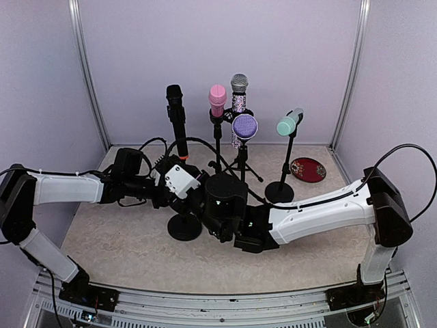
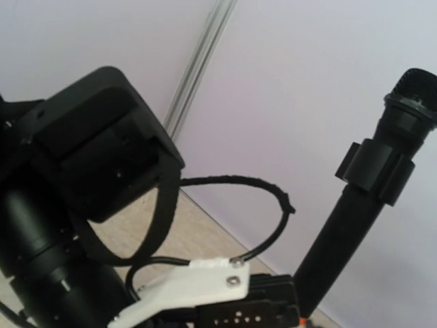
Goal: Remove the microphone from the stand
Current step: Remove the microphone from the microphone stand.
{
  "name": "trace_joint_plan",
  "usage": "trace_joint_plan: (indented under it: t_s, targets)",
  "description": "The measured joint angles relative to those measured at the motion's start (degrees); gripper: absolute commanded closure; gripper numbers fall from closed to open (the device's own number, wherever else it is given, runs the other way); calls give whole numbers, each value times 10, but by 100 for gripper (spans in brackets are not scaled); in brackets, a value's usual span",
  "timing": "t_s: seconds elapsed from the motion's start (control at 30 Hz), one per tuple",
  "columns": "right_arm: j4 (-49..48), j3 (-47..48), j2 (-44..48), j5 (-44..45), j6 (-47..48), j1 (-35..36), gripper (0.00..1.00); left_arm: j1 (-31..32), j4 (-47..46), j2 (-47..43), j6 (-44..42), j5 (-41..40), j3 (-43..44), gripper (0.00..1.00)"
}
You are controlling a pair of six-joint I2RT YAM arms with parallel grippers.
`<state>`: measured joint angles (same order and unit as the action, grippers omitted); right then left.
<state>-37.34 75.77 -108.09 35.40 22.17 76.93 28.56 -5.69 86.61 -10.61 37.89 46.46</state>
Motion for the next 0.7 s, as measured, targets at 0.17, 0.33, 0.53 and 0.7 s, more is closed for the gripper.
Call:
trace_joint_plan:
  t_s: [0.17, 0.33, 0.53, 0.7]
  targets:
    - [9, 16, -8, 2, 3, -1, 100, -4, 9, -7, 2, -4, 0, 100]
    - [11, 16, -8, 9, 14, 5, 100, -6, 10, -9, 1, -5, -2, 100]
    - [22, 16, -8, 35, 31, 22, 100, -7, 0, -9, -11, 5, -10, 100]
    - [51, 16, -1, 69, 55, 45, 100, -7, -14, -10, -22, 18, -21, 100]
